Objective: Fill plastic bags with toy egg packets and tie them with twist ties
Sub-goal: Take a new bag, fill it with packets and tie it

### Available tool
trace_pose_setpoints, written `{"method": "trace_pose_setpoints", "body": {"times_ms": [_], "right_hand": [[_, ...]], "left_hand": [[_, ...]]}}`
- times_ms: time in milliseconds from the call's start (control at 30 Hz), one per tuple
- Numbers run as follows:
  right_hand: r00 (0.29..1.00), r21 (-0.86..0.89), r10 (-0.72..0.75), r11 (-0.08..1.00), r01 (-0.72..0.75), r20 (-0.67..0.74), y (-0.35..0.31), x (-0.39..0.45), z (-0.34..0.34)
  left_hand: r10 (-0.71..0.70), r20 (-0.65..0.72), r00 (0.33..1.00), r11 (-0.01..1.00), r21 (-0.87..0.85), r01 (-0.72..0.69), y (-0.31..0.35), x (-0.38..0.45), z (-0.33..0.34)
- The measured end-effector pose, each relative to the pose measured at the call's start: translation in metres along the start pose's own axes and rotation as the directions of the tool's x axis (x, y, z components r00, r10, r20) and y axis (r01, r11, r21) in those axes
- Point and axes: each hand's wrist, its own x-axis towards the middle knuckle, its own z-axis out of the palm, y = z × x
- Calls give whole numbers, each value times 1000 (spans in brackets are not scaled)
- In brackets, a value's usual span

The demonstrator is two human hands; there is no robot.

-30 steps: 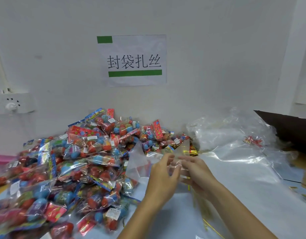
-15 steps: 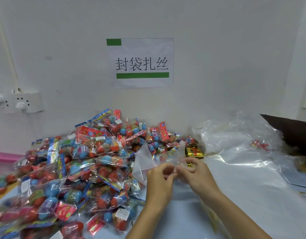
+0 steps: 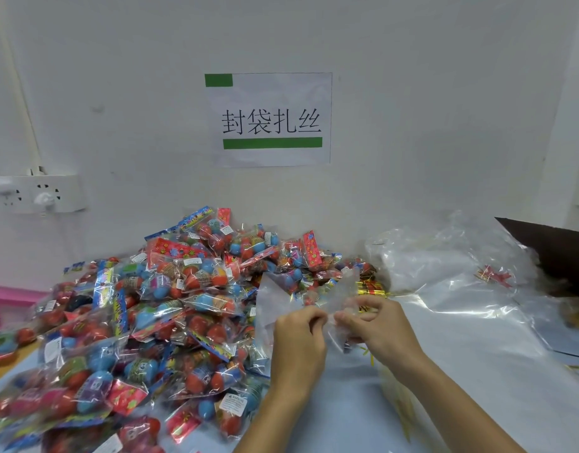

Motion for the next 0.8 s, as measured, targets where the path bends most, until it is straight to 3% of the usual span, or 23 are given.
{"method": "trace_pose_setpoints", "body": {"times_ms": [167,267,333,467,633,800], "right_hand": [[999,-18,11,1000,-11,33,-4,4,-10],[996,27,58,998,-56,-71,-5,8,-28],[984,66,89,995,-79,-155,-3,10,-37],[958,-74,6,997,-28,-286,6,10,-32],[952,-142,-87,989,46,-293,7,8,-23],[966,-226,-242,950,217,-91,5,2,-11]], "left_hand": [[-8,-62,998,1000,3,9,4,1,-1],[-156,-219,963,987,-58,147,-3,11,-15],[-228,-246,942,973,-86,213,-9,15,-22],[-193,-135,972,980,-77,184,0,10,-18],[-185,58,981,977,-100,190,13,5,-14],[-204,118,972,964,-148,221,13,3,-6]]}}
